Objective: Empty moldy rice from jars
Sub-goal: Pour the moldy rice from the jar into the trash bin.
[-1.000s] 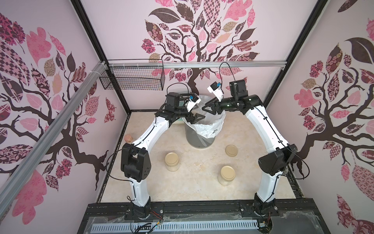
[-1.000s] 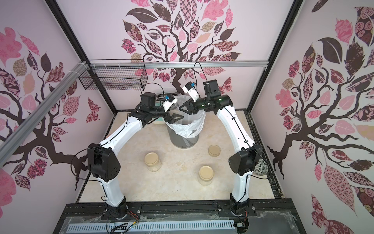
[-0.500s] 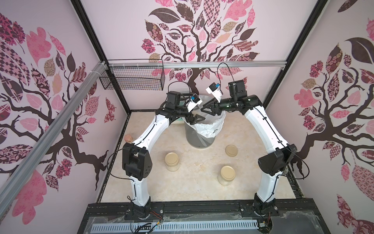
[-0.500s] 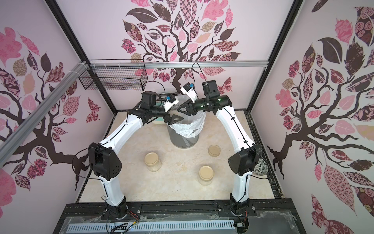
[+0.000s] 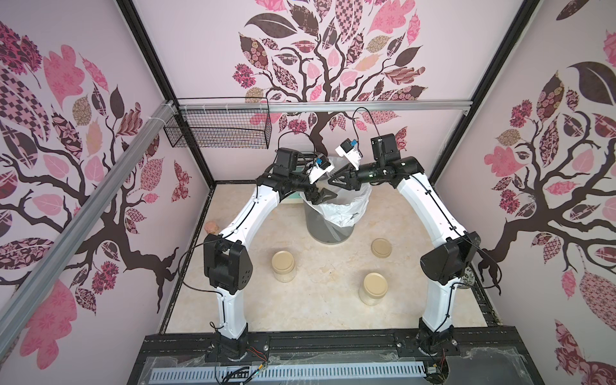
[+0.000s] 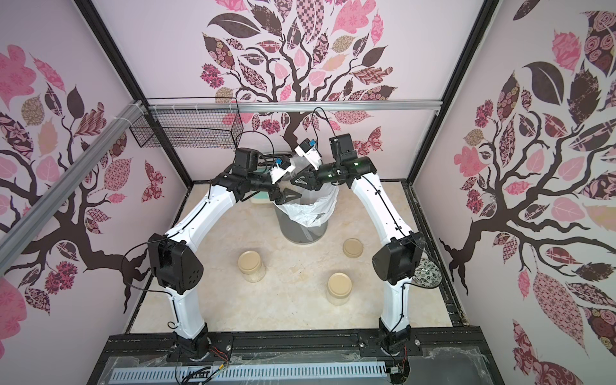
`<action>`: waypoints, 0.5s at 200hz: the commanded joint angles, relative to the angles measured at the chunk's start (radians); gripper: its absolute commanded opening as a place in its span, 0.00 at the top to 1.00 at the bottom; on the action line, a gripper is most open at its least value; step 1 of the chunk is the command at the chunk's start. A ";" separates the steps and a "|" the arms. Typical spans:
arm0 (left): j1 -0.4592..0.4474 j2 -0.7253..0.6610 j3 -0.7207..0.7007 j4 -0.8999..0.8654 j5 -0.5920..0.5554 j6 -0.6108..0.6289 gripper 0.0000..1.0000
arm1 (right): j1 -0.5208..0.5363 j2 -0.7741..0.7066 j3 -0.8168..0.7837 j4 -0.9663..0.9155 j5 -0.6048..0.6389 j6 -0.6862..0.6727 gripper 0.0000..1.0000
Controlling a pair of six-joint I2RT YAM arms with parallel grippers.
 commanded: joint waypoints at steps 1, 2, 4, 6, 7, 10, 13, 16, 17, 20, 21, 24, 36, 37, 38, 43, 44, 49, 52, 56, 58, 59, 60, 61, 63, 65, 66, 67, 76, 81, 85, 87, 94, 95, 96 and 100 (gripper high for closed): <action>-0.006 0.008 0.064 0.044 -0.002 0.055 0.42 | 0.018 0.030 0.023 -0.057 -0.009 0.003 0.74; -0.006 0.008 0.065 0.044 -0.002 0.056 0.42 | 0.019 0.030 0.023 -0.057 -0.008 0.003 0.74; -0.006 0.009 0.067 0.044 -0.002 0.058 0.42 | 0.019 0.029 0.024 -0.058 -0.008 0.004 0.74; -0.006 0.010 0.069 0.043 -0.003 0.060 0.42 | 0.019 0.029 0.025 -0.058 -0.008 0.003 0.75; -0.006 0.010 0.069 0.042 -0.004 0.060 0.42 | 0.019 0.031 0.025 -0.058 -0.007 0.004 0.75; -0.006 0.012 0.074 0.042 -0.004 0.060 0.42 | 0.019 0.031 0.025 -0.059 -0.005 0.005 0.75; -0.006 0.012 0.076 0.042 -0.005 0.062 0.42 | 0.019 0.031 0.024 -0.059 -0.003 0.005 0.76; -0.007 0.014 0.078 0.042 -0.006 0.063 0.42 | 0.019 0.032 0.024 -0.059 -0.001 0.005 0.77; -0.008 0.013 0.079 0.042 -0.006 0.063 0.42 | 0.019 0.032 0.024 -0.060 -0.001 0.005 0.77; -0.008 0.016 0.081 0.042 -0.007 0.065 0.42 | 0.019 0.032 0.022 -0.060 -0.001 0.006 0.78; -0.007 0.016 0.082 0.042 -0.007 0.065 0.42 | 0.019 0.033 0.023 -0.059 0.000 0.006 0.78; -0.008 0.017 0.085 0.042 -0.009 0.065 0.41 | 0.019 0.033 0.023 -0.059 0.000 0.006 0.79; -0.011 0.023 0.095 0.041 -0.017 0.073 0.40 | 0.019 0.034 0.018 -0.057 0.003 0.010 0.83; -0.011 0.023 0.095 0.041 -0.017 0.075 0.40 | 0.019 0.034 0.018 -0.057 0.003 0.010 0.83; -0.011 0.023 0.096 0.041 -0.018 0.075 0.40 | 0.019 0.034 0.019 -0.058 0.003 0.010 0.83; -0.012 0.024 0.100 0.038 -0.023 0.080 0.38 | 0.019 0.035 0.019 -0.056 0.002 0.012 0.85; -0.012 0.025 0.101 0.038 -0.023 0.080 0.38 | 0.019 0.036 0.018 -0.057 0.003 0.012 0.85; -0.013 0.026 0.103 0.037 -0.029 0.083 0.37 | 0.018 0.036 0.019 -0.056 0.005 0.015 0.87; -0.013 0.028 0.104 0.038 -0.032 0.084 0.37 | 0.018 0.037 0.017 -0.055 0.004 0.016 0.88; -0.015 0.029 0.105 0.039 -0.036 0.086 0.36 | 0.019 0.038 0.015 -0.054 0.003 0.017 0.89; -0.015 0.029 0.106 0.039 -0.037 0.087 0.36 | 0.019 0.037 0.016 -0.053 0.001 0.017 0.89; -0.015 0.029 0.106 0.039 -0.038 0.087 0.36 | 0.018 0.037 0.016 -0.053 0.001 0.017 0.89; -0.015 0.029 0.106 0.039 -0.039 0.087 0.36 | 0.019 0.037 0.015 -0.053 0.001 0.018 0.90; -0.016 0.029 0.106 0.039 -0.039 0.087 0.36 | 0.019 0.038 0.015 -0.053 0.001 0.019 0.90; -0.016 0.029 0.106 0.039 -0.040 0.089 0.36 | 0.019 0.037 0.013 -0.052 0.001 0.020 0.90; -0.016 0.029 0.106 0.040 -0.042 0.089 0.36 | 0.019 0.037 0.014 -0.051 0.000 0.021 0.91; -0.016 0.029 0.106 0.040 -0.042 0.089 0.36 | 0.019 0.037 0.014 -0.050 -0.001 0.021 0.91; -0.016 0.029 0.105 0.040 -0.042 0.089 0.36 | 0.019 0.038 0.013 -0.049 0.000 0.022 0.92; -0.017 0.030 0.105 0.041 -0.048 0.090 0.36 | 0.019 0.038 0.011 -0.045 -0.005 0.026 0.94; -0.017 0.028 0.104 0.042 -0.052 0.093 0.36 | 0.019 0.040 0.011 -0.041 -0.008 0.029 0.96; -0.018 0.029 0.103 0.042 -0.056 0.094 0.35 | 0.018 0.040 0.009 -0.040 -0.011 0.030 0.97; -0.018 0.030 0.103 0.042 -0.059 0.095 0.35 | 0.018 0.041 0.010 -0.039 -0.012 0.031 0.98; -0.019 0.028 0.102 0.043 -0.067 0.096 0.33 | 0.019 0.043 0.008 -0.034 -0.014 0.038 1.00; -0.019 0.028 0.102 0.043 -0.068 0.097 0.33 | 0.019 0.044 0.008 -0.034 -0.014 0.038 1.00; -0.019 0.028 0.102 0.043 -0.069 0.097 0.33 | 0.019 0.044 0.008 -0.034 -0.014 0.039 1.00; -0.018 0.026 0.102 0.045 -0.071 0.098 0.32 | 0.019 0.044 0.007 -0.033 -0.017 0.042 1.00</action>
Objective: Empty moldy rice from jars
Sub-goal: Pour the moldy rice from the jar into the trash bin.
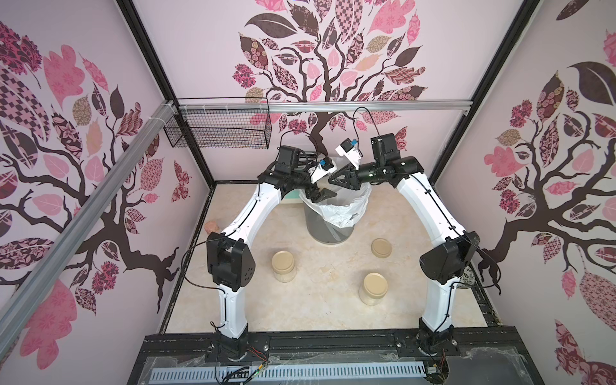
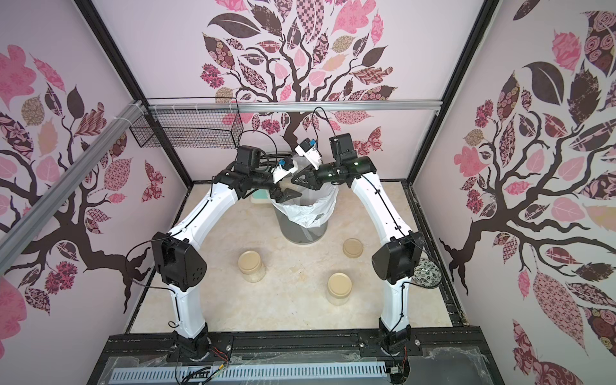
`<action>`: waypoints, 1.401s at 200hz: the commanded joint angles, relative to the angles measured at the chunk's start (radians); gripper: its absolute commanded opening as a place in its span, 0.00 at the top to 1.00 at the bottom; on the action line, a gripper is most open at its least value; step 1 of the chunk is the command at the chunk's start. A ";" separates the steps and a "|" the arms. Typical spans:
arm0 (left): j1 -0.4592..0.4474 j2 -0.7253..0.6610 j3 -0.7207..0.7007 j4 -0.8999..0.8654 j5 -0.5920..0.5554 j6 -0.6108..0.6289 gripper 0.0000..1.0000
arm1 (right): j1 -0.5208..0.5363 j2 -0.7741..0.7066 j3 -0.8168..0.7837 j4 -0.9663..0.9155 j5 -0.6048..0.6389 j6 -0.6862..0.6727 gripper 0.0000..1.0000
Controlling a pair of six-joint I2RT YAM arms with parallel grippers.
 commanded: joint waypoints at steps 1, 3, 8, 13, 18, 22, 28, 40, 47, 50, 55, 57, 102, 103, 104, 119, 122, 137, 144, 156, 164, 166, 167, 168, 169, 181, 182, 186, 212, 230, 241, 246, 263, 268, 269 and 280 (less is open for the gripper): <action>-0.012 -0.008 0.038 0.083 -0.023 -0.030 0.31 | 0.021 0.031 -0.001 -0.026 -0.016 0.023 1.00; -0.012 -0.009 0.039 0.086 -0.024 -0.030 0.31 | 0.020 0.032 -0.001 -0.026 -0.017 0.025 1.00; -0.012 -0.010 0.038 0.093 -0.031 -0.031 0.29 | 0.021 0.034 -0.003 -0.024 -0.020 0.027 1.00; -0.012 -0.012 0.038 0.100 -0.037 -0.035 0.28 | 0.020 0.034 -0.005 -0.020 -0.022 0.030 1.00; -0.012 -0.014 0.038 0.106 -0.042 -0.035 0.26 | 0.021 0.035 -0.004 -0.017 -0.024 0.033 1.00; -0.012 -0.016 0.039 0.113 -0.048 -0.035 0.25 | 0.021 0.035 -0.004 -0.018 -0.025 0.034 1.00; -0.012 -0.017 0.038 0.123 -0.057 -0.037 0.23 | 0.021 0.038 -0.004 -0.017 -0.025 0.035 1.00; -0.012 -0.021 0.037 0.144 -0.074 -0.037 0.19 | 0.020 0.037 -0.005 -0.013 -0.029 0.038 1.00; -0.013 -0.022 0.037 0.158 -0.088 -0.036 0.16 | 0.019 0.037 -0.006 -0.011 -0.031 0.039 1.00; -0.014 -0.023 0.036 0.162 -0.094 -0.035 0.14 | 0.018 0.037 -0.005 -0.008 -0.032 0.041 1.00; -0.014 -0.025 0.033 0.173 -0.107 -0.032 0.11 | 0.016 0.035 -0.006 -0.005 -0.035 0.045 1.00; -0.013 -0.026 0.033 0.177 -0.113 -0.031 0.09 | 0.016 0.036 -0.006 -0.003 -0.036 0.048 1.00; -0.014 -0.070 -0.006 0.280 -0.187 -0.009 0.02 | -0.023 0.012 -0.041 0.079 -0.073 0.119 1.00; -0.014 -0.070 -0.006 0.281 -0.188 -0.009 0.02 | -0.023 0.011 -0.041 0.082 -0.073 0.121 1.00; -0.014 -0.071 -0.006 0.282 -0.188 -0.008 0.02 | -0.024 0.010 -0.041 0.084 -0.073 0.122 1.00; -0.014 -0.082 -0.011 0.274 -0.197 0.003 0.02 | -0.032 -0.008 -0.088 0.129 -0.072 0.148 1.00; -0.014 -0.085 -0.013 0.273 -0.199 0.006 0.02 | -0.034 -0.011 -0.093 0.137 -0.072 0.154 1.00; -0.014 -0.107 -0.035 0.265 -0.216 0.023 0.02 | -0.047 -0.026 -0.120 0.186 -0.085 0.192 1.00; -0.014 -0.120 -0.052 0.266 -0.223 0.032 0.02 | -0.056 -0.032 -0.134 0.215 -0.091 0.216 1.00; -0.013 -0.147 -0.097 0.273 -0.235 0.038 0.02 | -0.070 -0.048 -0.173 0.284 -0.103 0.267 1.00; -0.014 -0.165 -0.125 0.280 -0.242 0.038 0.02 | -0.079 -0.061 -0.204 0.347 -0.109 0.308 1.00; -0.013 -0.170 -0.131 0.282 -0.244 0.038 0.02 | -0.082 -0.064 -0.213 0.362 -0.110 0.320 1.00; -0.014 -0.172 -0.135 0.282 -0.244 0.038 0.02 | -0.083 -0.066 -0.216 0.370 -0.111 0.325 1.00; -0.014 -0.174 -0.137 0.283 -0.245 0.039 0.02 | -0.084 -0.067 -0.220 0.379 -0.112 0.333 1.00; -0.013 -0.175 -0.138 0.285 -0.245 0.039 0.02 | -0.085 -0.068 -0.222 0.387 -0.113 0.339 1.00; -0.012 -0.200 -0.165 0.292 -0.255 0.034 0.02 | -0.097 -0.085 -0.265 0.484 -0.128 0.410 1.00; -0.012 -0.201 -0.167 0.292 -0.255 0.033 0.02 | -0.097 -0.085 -0.268 0.491 -0.129 0.416 1.00; -0.011 -0.208 -0.173 0.296 -0.258 0.028 0.02 | -0.101 -0.089 -0.277 0.518 -0.133 0.438 1.00; 0.003 -0.243 -0.198 0.339 -0.263 -0.032 0.02 | -0.111 -0.100 -0.288 0.638 -0.151 0.549 1.00; 0.017 -0.270 -0.218 0.396 -0.263 -0.124 0.02 | -0.116 -0.112 -0.297 0.723 -0.155 0.625 1.00; 0.024 -0.288 -0.237 0.441 -0.274 -0.183 0.02 | -0.120 -0.121 -0.304 0.784 -0.161 0.680 1.00; 0.027 -0.297 -0.245 0.460 -0.286 -0.215 0.02 | -0.122 -0.125 -0.310 0.812 -0.161 0.706 1.00; 0.043 -0.326 -0.280 0.523 -0.301 -0.338 0.02 | -0.128 -0.137 -0.315 0.911 -0.173 0.794 1.00; 0.050 -0.336 -0.292 0.543 -0.297 -0.380 0.02 | -0.129 -0.139 -0.315 0.936 -0.177 0.818 1.00; 0.051 -0.339 -0.295 0.547 -0.297 -0.389 0.02 | -0.129 -0.140 -0.315 0.941 -0.177 0.821 1.00; 0.073 -0.356 -0.322 0.598 -0.281 -0.492 0.02 | -0.134 -0.146 -0.316 0.993 -0.186 0.873 1.00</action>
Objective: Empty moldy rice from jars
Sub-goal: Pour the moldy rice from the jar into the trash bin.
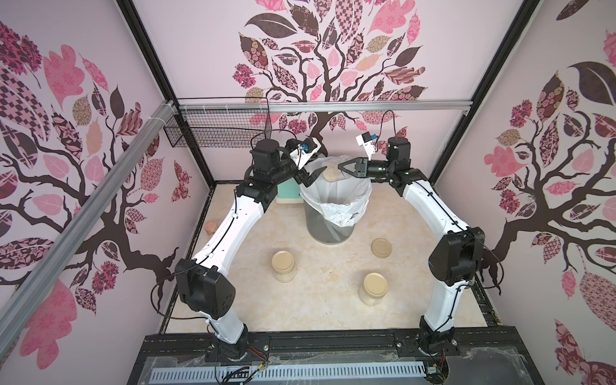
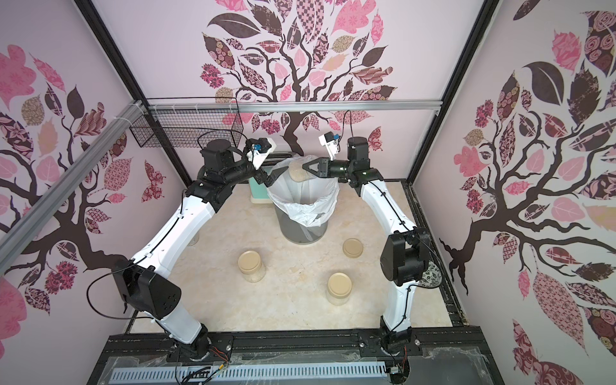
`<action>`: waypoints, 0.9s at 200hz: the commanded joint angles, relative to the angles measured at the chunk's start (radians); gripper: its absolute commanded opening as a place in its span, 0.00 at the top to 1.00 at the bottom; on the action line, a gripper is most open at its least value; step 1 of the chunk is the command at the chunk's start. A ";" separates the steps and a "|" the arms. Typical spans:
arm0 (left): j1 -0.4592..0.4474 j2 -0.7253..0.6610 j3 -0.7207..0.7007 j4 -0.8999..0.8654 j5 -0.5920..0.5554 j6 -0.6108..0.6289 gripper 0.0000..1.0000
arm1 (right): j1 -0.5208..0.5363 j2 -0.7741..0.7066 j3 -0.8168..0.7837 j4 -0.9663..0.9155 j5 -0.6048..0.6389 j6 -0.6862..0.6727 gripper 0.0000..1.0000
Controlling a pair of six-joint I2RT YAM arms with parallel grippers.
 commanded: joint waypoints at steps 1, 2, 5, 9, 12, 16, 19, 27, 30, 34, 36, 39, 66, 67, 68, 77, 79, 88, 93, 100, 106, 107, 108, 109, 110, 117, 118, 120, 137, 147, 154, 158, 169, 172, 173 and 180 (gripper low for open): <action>0.039 -0.045 -0.049 0.141 0.000 -0.259 0.02 | -0.011 -0.072 0.017 0.268 -0.068 0.159 1.00; 0.041 -0.049 -0.053 0.147 0.001 -0.271 0.02 | -0.011 -0.072 0.016 0.273 -0.068 0.163 1.00; 0.045 -0.053 -0.061 0.164 0.008 -0.307 0.02 | -0.013 -0.074 0.015 0.289 -0.069 0.178 1.00; 0.058 -0.060 -0.074 0.193 0.019 -0.358 0.02 | -0.014 -0.077 0.009 0.312 -0.072 0.198 1.00; 0.066 -0.064 -0.085 0.215 0.034 -0.394 0.02 | -0.015 -0.080 0.002 0.332 -0.073 0.212 1.00; 0.081 -0.069 -0.102 0.248 0.049 -0.450 0.02 | -0.017 -0.086 -0.007 0.359 -0.074 0.235 1.00; 0.092 -0.073 -0.113 0.275 0.055 -0.494 0.02 | -0.018 -0.090 -0.017 0.381 -0.074 0.253 1.00; 0.115 -0.082 -0.142 0.356 0.066 -0.605 0.02 | -0.023 -0.103 -0.046 0.444 -0.073 0.298 1.00; 0.124 -0.084 -0.152 0.380 0.074 -0.654 0.02 | -0.024 -0.108 -0.056 0.467 -0.073 0.315 1.00; 0.133 -0.085 -0.157 0.402 0.085 -0.701 0.02 | -0.025 -0.114 -0.070 0.496 -0.075 0.336 1.00; 0.136 -0.085 -0.163 0.412 0.087 -0.727 0.02 | -0.026 -0.116 -0.077 0.508 -0.075 0.345 1.00; 0.141 -0.086 -0.168 0.424 0.088 -0.765 0.02 | -0.028 -0.119 -0.084 0.525 -0.074 0.359 1.00; 0.152 -0.076 -0.194 0.494 0.075 -1.080 0.02 | -0.029 -0.136 -0.149 0.675 -0.076 0.487 1.00; 0.152 -0.077 -0.196 0.498 0.076 -1.091 0.02 | -0.030 -0.136 -0.151 0.688 -0.076 0.491 1.00; 0.152 -0.077 -0.198 0.502 0.075 -1.104 0.02 | -0.030 -0.137 -0.154 0.688 -0.075 0.495 1.00; 0.152 -0.069 -0.216 0.542 0.068 -1.223 0.02 | -0.031 -0.142 -0.173 0.723 -0.071 0.521 1.00; 0.151 -0.067 -0.219 0.551 0.068 -1.252 0.02 | -0.030 -0.144 -0.176 0.726 -0.070 0.523 1.00; 0.148 -0.062 -0.233 0.591 0.062 -1.374 0.02 | -0.031 -0.151 -0.190 0.727 -0.064 0.523 1.00; 0.141 -0.061 -0.242 0.610 0.050 -1.439 0.02 | -0.031 -0.155 -0.198 0.731 -0.061 0.524 1.00; 0.129 -0.062 -0.254 0.623 0.034 -1.509 0.02 | -0.031 -0.161 -0.210 0.735 -0.057 0.524 1.00; 0.111 -0.066 -0.267 0.622 0.004 -1.561 0.02 | -0.030 -0.165 -0.219 0.737 -0.055 0.524 1.00; 0.108 -0.066 -0.270 0.621 -0.002 -1.568 0.02 | -0.031 -0.166 -0.220 0.737 -0.054 0.523 1.00; 0.105 -0.067 -0.272 0.620 -0.007 -1.576 0.02 | -0.030 -0.167 -0.221 0.738 -0.054 0.522 1.00; 0.102 -0.068 -0.276 0.620 -0.012 -1.582 0.02 | -0.031 -0.167 -0.222 0.739 -0.053 0.522 1.00; 0.098 -0.069 -0.278 0.619 -0.015 -1.590 0.02 | -0.030 -0.168 -0.223 0.739 -0.053 0.522 1.00; 0.075 -0.073 -0.297 0.618 -0.050 -1.637 0.02 | -0.030 -0.172 -0.232 0.743 -0.050 0.520 1.00; 0.072 -0.074 -0.300 0.618 -0.056 -1.645 0.02 | -0.030 -0.173 -0.233 0.743 -0.050 0.518 1.00; 0.066 -0.073 -0.308 0.616 -0.065 -1.663 0.02 | -0.031 -0.175 -0.236 0.741 -0.050 0.517 1.00; 0.029 -0.067 -0.353 0.647 -0.135 -1.814 0.02 | -0.031 -0.190 -0.259 0.743 -0.043 0.503 1.00; 0.016 -0.062 -0.369 0.649 -0.162 -1.902 0.02 | -0.030 -0.202 -0.274 0.743 -0.039 0.494 1.00; 0.006 -0.059 -0.381 0.647 -0.181 -1.967 0.02 | -0.031 -0.208 -0.284 0.748 -0.034 0.491 1.00; -0.002 -0.058 -0.387 0.644 -0.194 -1.999 0.02 | -0.030 -0.211 -0.287 0.751 -0.032 0.489 1.00; -0.021 -0.053 -0.402 0.653 -0.224 -2.065 0.02 | -0.031 -0.215 -0.290 0.756 -0.030 0.489 1.00; -0.025 -0.051 -0.402 0.651 -0.231 -2.078 0.02 | -0.031 -0.214 -0.288 0.757 -0.030 0.490 1.00; -0.027 -0.051 -0.402 0.651 -0.233 -2.080 0.02 | -0.031 -0.215 -0.288 0.758 -0.031 0.490 1.00; -0.035 -0.048 -0.400 0.650 -0.244 -2.091 0.02 | -0.030 -0.216 -0.287 0.762 -0.030 0.492 1.00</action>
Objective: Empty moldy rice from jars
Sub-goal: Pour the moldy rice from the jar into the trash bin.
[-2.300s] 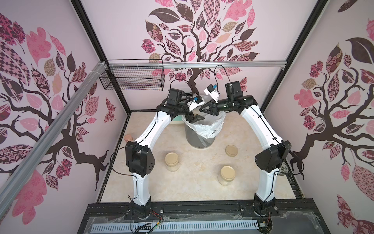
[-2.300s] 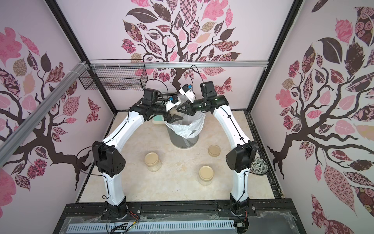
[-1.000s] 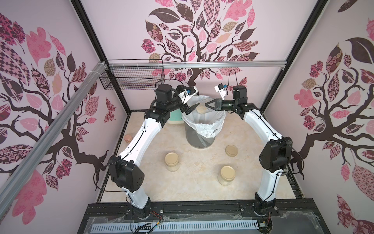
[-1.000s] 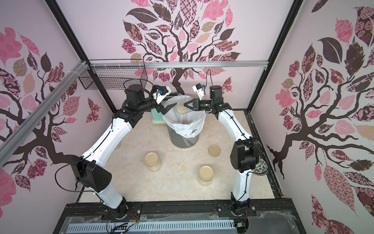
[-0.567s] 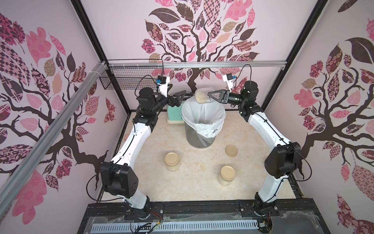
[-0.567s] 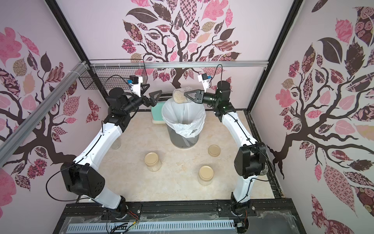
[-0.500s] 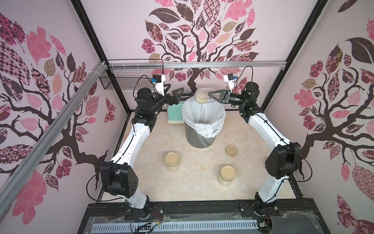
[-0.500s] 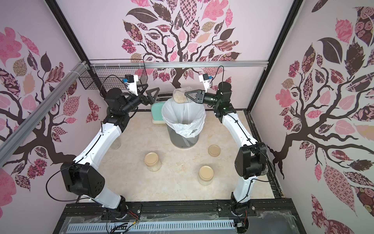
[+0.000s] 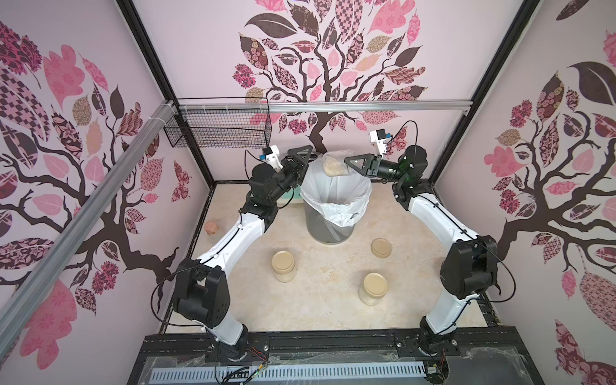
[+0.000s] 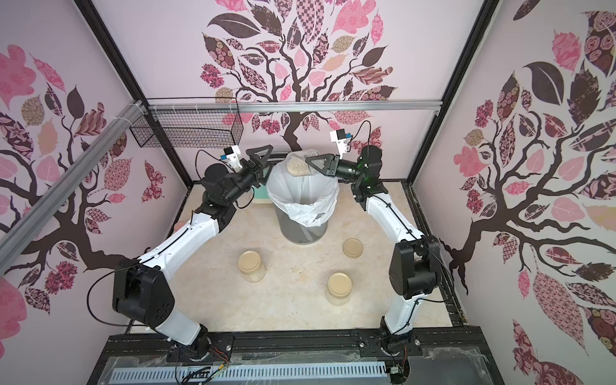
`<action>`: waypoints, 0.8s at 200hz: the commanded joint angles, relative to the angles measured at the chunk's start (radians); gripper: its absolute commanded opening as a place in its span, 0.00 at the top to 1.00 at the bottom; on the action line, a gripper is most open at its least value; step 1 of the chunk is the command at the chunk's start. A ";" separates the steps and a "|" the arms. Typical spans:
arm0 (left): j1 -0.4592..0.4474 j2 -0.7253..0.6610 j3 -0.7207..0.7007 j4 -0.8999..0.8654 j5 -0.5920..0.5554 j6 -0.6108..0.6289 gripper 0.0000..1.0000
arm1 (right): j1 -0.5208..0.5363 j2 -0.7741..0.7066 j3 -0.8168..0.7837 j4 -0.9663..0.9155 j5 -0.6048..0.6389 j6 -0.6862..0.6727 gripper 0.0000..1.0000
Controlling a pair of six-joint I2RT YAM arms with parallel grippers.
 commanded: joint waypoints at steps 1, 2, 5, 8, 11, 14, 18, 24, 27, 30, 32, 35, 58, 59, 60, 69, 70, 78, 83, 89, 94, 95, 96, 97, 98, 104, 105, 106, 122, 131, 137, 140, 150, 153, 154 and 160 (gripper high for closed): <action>-0.022 0.014 -0.005 0.051 -0.098 -0.221 0.02 | -0.004 -0.064 0.029 0.126 0.019 -0.011 1.00; -0.023 0.015 -0.004 0.051 -0.100 -0.223 0.02 | -0.004 -0.064 0.029 0.126 0.019 -0.011 1.00; -0.026 0.016 -0.002 0.047 -0.106 -0.229 0.02 | -0.004 -0.063 0.030 0.127 0.019 -0.010 1.00; -0.029 0.017 0.000 0.042 -0.112 -0.235 0.02 | -0.005 -0.063 0.031 0.127 0.019 -0.009 1.00; -0.032 0.017 0.003 0.036 -0.119 -0.241 0.02 | -0.004 -0.063 0.032 0.129 0.019 -0.007 1.00; -0.035 0.019 0.007 0.032 -0.126 -0.244 0.02 | -0.005 -0.062 0.033 0.132 0.019 -0.005 1.00; -0.038 0.021 0.011 0.030 -0.134 -0.246 0.02 | -0.005 -0.061 0.032 0.137 0.020 -0.001 1.00; -0.043 0.027 0.020 0.023 -0.138 -0.251 0.02 | -0.005 -0.059 0.031 0.144 0.022 0.004 1.00; -0.045 0.031 0.024 0.016 -0.137 -0.258 0.02 | -0.004 -0.059 0.031 0.147 0.022 0.007 1.00; -0.047 0.033 0.028 0.008 -0.137 -0.267 0.02 | -0.004 -0.058 0.031 0.151 0.022 0.009 1.00; -0.049 0.035 0.029 0.005 -0.138 -0.274 0.02 | -0.005 -0.057 0.032 0.154 0.022 0.012 1.00; -0.055 0.039 0.032 0.002 -0.140 -0.286 0.02 | -0.006 -0.057 0.031 0.159 0.022 0.015 1.00; -0.095 0.081 0.034 0.050 -0.158 -0.372 0.02 | -0.004 -0.055 0.024 0.174 0.026 0.023 1.00; -0.097 0.083 0.035 0.054 -0.158 -0.374 0.02 | -0.005 -0.055 0.025 0.175 0.026 0.023 1.00; -0.098 0.085 0.036 0.056 -0.159 -0.376 0.02 | -0.004 -0.055 0.024 0.175 0.026 0.023 1.00; -0.114 0.103 0.051 0.067 -0.160 -0.392 0.02 | -0.004 -0.057 0.021 0.177 0.026 0.022 1.00; -0.116 0.105 0.053 0.066 -0.159 -0.393 0.02 | -0.005 -0.057 0.021 0.178 0.026 0.022 1.00; -0.126 0.119 0.068 0.064 -0.158 -0.401 0.02 | -0.004 -0.059 0.019 0.180 0.026 0.024 1.00; -0.132 0.126 0.075 0.064 -0.160 -0.406 0.02 | -0.004 -0.061 0.020 0.181 0.025 0.022 1.00; -0.138 0.131 0.079 0.064 -0.161 -0.418 0.02 | -0.005 -0.063 0.018 0.181 0.025 0.021 1.00; -0.143 0.137 0.080 0.068 -0.166 -0.427 0.02 | -0.005 -0.064 0.017 0.179 0.023 0.020 1.00; -0.144 0.138 0.080 0.069 -0.167 -0.428 0.02 | -0.004 -0.064 0.017 0.178 0.023 0.020 1.00; -0.145 0.139 0.081 0.070 -0.167 -0.431 0.02 | -0.004 -0.064 0.018 0.178 0.022 0.019 1.00; -0.145 0.140 0.082 0.071 -0.168 -0.432 0.02 | -0.004 -0.064 0.018 0.178 0.022 0.019 1.00; -0.146 0.140 0.082 0.071 -0.168 -0.433 0.02 | -0.005 -0.065 0.019 0.177 0.021 0.018 1.00; -0.151 0.143 0.084 0.074 -0.172 -0.441 0.02 | -0.005 -0.066 0.018 0.173 0.018 0.015 1.00; -0.151 0.144 0.084 0.074 -0.172 -0.442 0.02 | -0.004 -0.066 0.018 0.173 0.019 0.014 1.00; -0.151 0.145 0.084 0.075 -0.172 -0.443 0.02 | -0.005 -0.066 0.018 0.172 0.019 0.015 1.00; -0.157 0.153 0.091 0.075 -0.182 -0.450 0.02 | -0.005 -0.067 0.013 0.166 0.016 0.009 1.00; -0.158 0.158 0.096 0.081 -0.185 -0.454 0.02 | -0.005 -0.068 0.007 0.171 0.016 0.012 1.00; -0.160 0.162 0.101 0.088 -0.187 -0.458 0.02 | -0.004 -0.068 0.002 0.174 0.015 0.014 1.00; -0.160 0.164 0.103 0.092 -0.187 -0.460 0.02 | -0.005 -0.069 0.001 0.178 0.016 0.015 1.00; -0.163 0.171 0.110 0.099 -0.186 -0.465 0.02 | -0.004 -0.069 -0.006 0.182 0.016 0.016 1.00; -0.165 0.172 0.112 0.100 -0.184 -0.466 0.02 | -0.005 -0.068 -0.006 0.182 0.016 0.014 1.00; -0.165 0.173 0.112 0.101 -0.183 -0.467 0.02 | -0.004 -0.068 -0.008 0.182 0.016 0.014 1.00; -0.169 0.173 0.113 0.102 -0.184 -0.468 0.02 | -0.005 -0.068 -0.010 0.182 0.016 0.014 1.00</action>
